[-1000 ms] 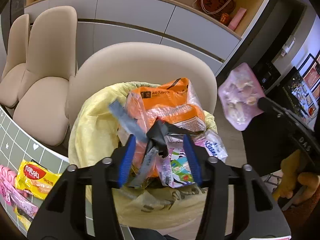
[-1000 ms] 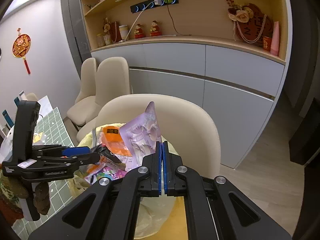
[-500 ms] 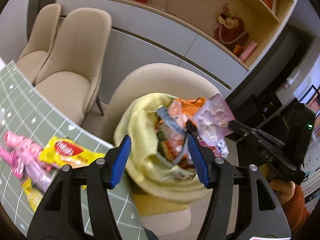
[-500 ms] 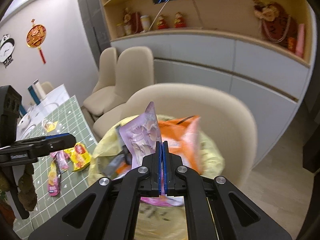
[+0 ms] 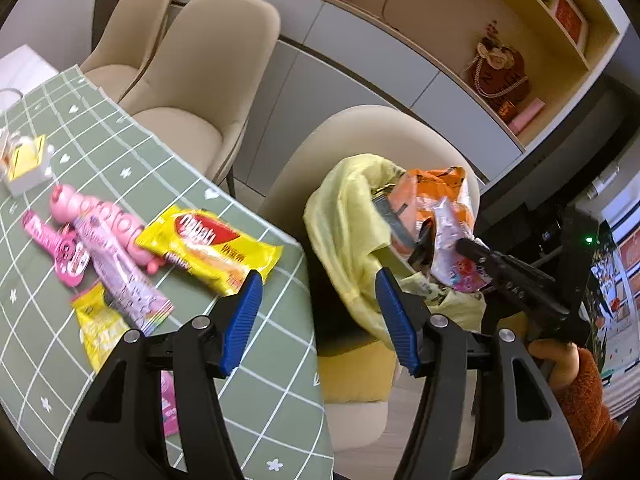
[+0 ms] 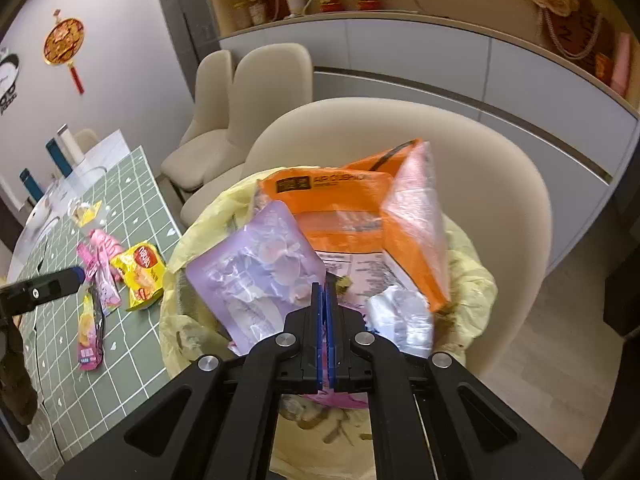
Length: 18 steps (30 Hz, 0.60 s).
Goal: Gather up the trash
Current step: 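Carry the tape strip and purple packet to the yellow bag and release both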
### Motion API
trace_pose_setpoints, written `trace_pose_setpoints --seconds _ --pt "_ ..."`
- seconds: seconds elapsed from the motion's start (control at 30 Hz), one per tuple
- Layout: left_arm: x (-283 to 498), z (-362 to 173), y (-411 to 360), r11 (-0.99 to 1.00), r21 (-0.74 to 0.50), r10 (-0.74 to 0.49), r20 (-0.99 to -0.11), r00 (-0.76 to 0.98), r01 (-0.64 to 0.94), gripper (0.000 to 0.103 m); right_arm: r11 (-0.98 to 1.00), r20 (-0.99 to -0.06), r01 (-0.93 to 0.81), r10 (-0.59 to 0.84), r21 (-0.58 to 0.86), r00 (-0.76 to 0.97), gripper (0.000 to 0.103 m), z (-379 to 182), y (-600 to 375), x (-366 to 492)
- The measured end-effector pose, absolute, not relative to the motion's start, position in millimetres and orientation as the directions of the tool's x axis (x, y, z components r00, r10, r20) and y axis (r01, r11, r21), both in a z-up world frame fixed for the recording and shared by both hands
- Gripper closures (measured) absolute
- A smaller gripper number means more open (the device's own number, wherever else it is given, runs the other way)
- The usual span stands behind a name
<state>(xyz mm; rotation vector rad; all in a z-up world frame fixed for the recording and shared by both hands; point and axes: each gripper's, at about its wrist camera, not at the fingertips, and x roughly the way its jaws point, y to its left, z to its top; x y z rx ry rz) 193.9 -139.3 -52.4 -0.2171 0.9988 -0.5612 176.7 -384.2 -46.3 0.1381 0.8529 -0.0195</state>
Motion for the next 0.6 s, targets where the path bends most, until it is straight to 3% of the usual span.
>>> trace_pose_setpoints --seconds 0.23,0.27,0.37,0.6 --pt "180 -55 -121 0.849 -0.411 -0.524 -0.735 0.431 0.331 0.047 0.989 -0.718 0.081 0.035 0.127 0.695 0.096 -34 -389 165" --pt "177 -54 -117 0.854 -0.405 -0.517 -0.735 0.438 0.328 0.047 0.990 -0.710 0.076 0.033 0.122 0.704 0.092 -31 -387 161" --pt "170 -52 -103 0.873 -0.377 -0.485 -0.740 0.465 0.310 0.047 0.992 -0.679 0.068 0.026 0.111 0.733 0.067 -21 -384 150" --pt "156 -59 -53 0.919 -0.342 -0.393 -0.763 0.514 0.196 0.047 0.990 -0.636 0.046 0.048 0.131 0.770 0.066 -6 -371 134"
